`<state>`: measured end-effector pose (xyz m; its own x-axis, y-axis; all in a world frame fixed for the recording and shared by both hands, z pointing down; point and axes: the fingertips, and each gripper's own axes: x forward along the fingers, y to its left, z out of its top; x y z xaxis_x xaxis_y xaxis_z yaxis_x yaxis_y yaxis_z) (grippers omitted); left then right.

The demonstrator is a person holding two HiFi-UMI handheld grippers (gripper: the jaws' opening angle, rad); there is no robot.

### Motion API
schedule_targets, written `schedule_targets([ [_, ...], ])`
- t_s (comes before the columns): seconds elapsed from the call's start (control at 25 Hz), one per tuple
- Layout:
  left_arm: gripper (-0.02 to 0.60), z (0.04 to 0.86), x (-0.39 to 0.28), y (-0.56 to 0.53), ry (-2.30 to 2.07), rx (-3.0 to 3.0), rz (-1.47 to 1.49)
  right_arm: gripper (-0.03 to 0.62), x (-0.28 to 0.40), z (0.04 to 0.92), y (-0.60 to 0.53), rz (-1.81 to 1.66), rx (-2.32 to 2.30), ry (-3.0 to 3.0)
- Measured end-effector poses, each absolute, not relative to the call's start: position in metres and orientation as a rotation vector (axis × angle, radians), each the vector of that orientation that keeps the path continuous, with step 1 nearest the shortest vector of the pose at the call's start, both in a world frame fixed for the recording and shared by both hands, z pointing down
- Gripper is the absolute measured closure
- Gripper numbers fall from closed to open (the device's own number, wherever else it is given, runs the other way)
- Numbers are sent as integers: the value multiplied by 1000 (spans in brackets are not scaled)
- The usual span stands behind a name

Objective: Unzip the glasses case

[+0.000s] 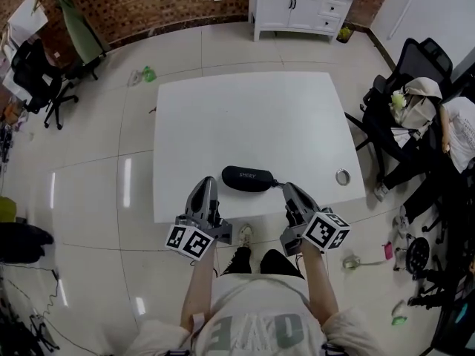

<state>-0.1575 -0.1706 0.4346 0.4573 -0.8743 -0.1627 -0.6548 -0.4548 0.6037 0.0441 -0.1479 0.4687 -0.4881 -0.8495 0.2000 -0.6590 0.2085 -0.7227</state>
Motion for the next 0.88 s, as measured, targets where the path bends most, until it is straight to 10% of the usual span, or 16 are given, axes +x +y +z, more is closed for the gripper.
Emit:
schedule_targets([
  [0.88, 578, 373, -120, 426, -1287, 2504, -611, 594, 104, 434, 429, -894, -1457, 2412],
])
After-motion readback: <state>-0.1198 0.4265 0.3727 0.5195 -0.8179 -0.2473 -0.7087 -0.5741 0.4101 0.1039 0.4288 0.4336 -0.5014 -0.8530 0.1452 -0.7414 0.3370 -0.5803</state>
